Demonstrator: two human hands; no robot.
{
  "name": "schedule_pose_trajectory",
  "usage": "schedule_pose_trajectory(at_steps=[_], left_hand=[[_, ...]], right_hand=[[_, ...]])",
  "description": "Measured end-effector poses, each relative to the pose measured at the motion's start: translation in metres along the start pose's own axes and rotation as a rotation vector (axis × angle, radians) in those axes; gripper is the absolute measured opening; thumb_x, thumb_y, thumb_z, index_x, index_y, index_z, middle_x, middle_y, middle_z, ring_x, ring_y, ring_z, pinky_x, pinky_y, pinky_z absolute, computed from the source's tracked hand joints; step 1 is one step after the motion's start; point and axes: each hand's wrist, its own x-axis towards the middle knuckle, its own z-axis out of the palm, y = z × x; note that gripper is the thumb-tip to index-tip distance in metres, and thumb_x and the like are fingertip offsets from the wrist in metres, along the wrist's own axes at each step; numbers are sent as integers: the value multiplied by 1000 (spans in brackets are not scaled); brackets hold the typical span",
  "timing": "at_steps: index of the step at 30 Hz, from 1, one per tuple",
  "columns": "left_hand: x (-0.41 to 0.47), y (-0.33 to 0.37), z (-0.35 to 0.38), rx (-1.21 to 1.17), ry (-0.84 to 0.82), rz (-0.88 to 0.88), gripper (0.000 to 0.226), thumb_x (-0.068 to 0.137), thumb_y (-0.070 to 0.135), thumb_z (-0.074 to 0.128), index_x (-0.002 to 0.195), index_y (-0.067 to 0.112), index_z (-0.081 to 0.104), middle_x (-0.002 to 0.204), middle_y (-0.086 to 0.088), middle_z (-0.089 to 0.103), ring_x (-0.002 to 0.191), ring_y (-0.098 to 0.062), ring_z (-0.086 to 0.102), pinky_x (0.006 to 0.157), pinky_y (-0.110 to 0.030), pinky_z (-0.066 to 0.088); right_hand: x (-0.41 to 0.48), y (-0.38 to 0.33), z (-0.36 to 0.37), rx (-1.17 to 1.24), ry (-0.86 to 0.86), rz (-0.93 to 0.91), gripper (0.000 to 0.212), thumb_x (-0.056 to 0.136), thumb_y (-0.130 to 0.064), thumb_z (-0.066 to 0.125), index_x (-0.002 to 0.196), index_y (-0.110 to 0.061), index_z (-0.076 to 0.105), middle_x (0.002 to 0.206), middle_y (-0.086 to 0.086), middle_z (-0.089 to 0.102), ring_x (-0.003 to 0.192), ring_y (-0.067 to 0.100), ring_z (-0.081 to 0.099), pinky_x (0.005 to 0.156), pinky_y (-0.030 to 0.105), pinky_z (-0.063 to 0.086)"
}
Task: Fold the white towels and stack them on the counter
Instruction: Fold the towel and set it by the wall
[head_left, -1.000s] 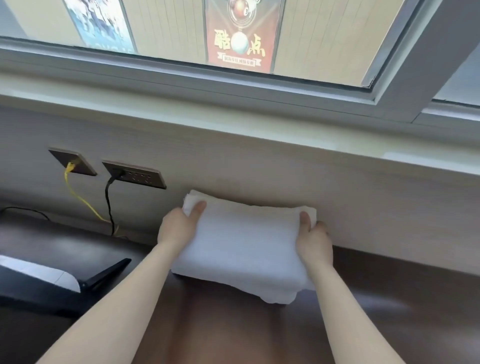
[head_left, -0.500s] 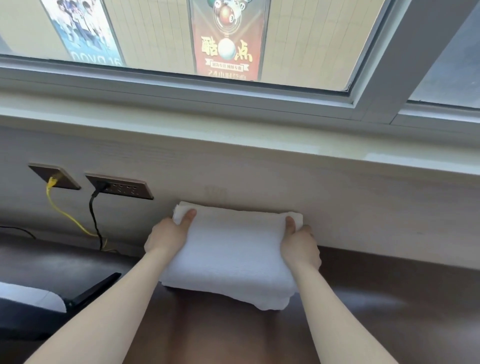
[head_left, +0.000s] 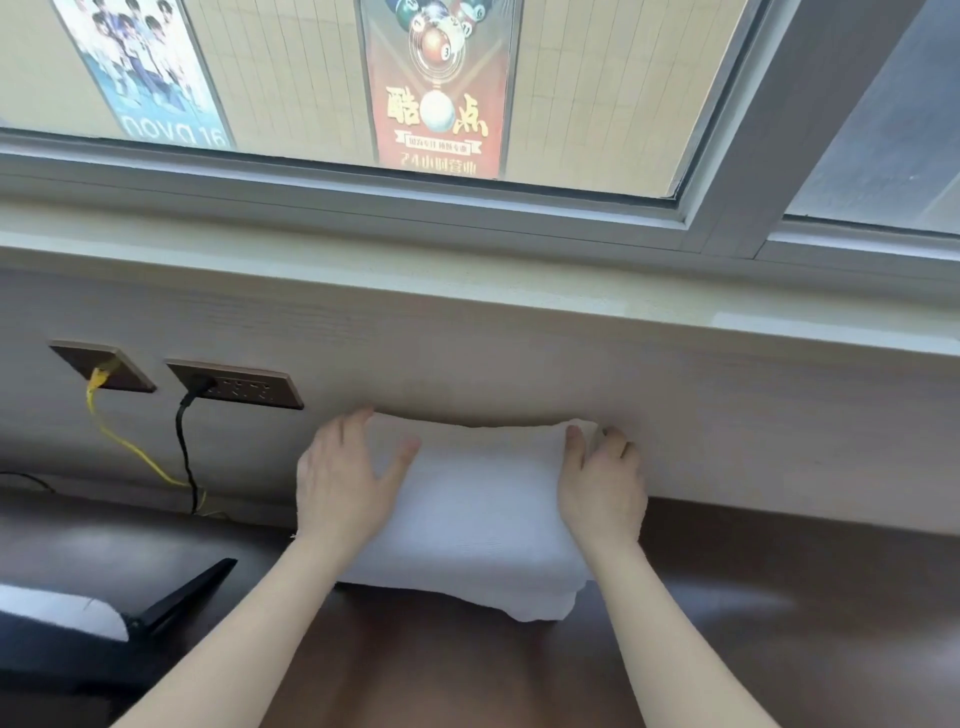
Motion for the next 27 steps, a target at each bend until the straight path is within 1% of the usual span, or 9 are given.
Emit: schedule_pose_trajectory(at_steps=[2,3,5,8,10,15,22,25,27], left_hand=[[-8,15,5,70,-70,151,78,89,75,27,141,21,49,148,-5,47,142,-26,34,114,-45,28],[-10,20,9,98,-142,177,80,87,77,22,146,27,43,156,-3,37,148,-24,23,119,-44,19],[-12,22,19,146,-294,154,83,85,82,15,153,36,29,166,0,14,153,-19,2,122,-44,2],[-9,16,28,146,-395,83,88,80,87,12,154,41,21,168,1,4,153,-16,-7,122,-44,-8],[-6,13,31,156,-409,84,91,78,90,10,154,42,20,167,2,5,153,-14,-8,121,-45,-11],[0,4,37,156,-432,80,96,72,95,4,153,47,18,167,8,5,152,-11,-8,121,-49,-9],[7,6,40,161,-470,59,93,72,95,8,152,49,20,167,11,4,152,-11,-3,121,-50,-6],[7,10,35,179,-490,65,92,73,92,7,153,48,18,167,10,4,153,-12,-3,121,-51,-5],[8,13,31,199,-513,62,90,76,90,7,154,46,17,167,8,1,153,-14,-4,121,-53,-5]], right_hand=[[-12,-6,-2,-229,132,-292,52,99,-49,40,128,-9,55,123,15,57,109,38,54,89,48,38],[-17,-8,-1,-298,142,-417,52,97,-51,40,125,-12,58,124,12,58,111,36,52,92,50,36],[-24,-7,4,-384,-5,-519,60,95,-61,30,132,-22,54,139,5,49,131,30,40,105,54,26],[-21,4,12,-374,-222,-432,76,89,-73,9,149,-34,33,160,-3,23,150,24,6,119,51,10],[-16,9,15,-322,-256,-414,79,87,-76,5,151,-36,27,163,-5,16,151,22,-2,121,48,12],[-10,16,17,-236,-315,-362,74,86,-79,12,149,-43,24,162,-17,10,150,11,-10,107,44,40],[-1,20,20,-153,-367,-326,65,90,-73,19,148,-45,28,161,-22,12,149,4,-7,102,42,38],[0,19,19,-146,-393,-321,63,92,-71,19,149,-43,28,162,-19,10,149,7,-9,106,42,36],[1,15,15,-148,-403,-338,61,96,-66,20,149,-39,29,163,-15,12,150,10,-7,111,49,30]])
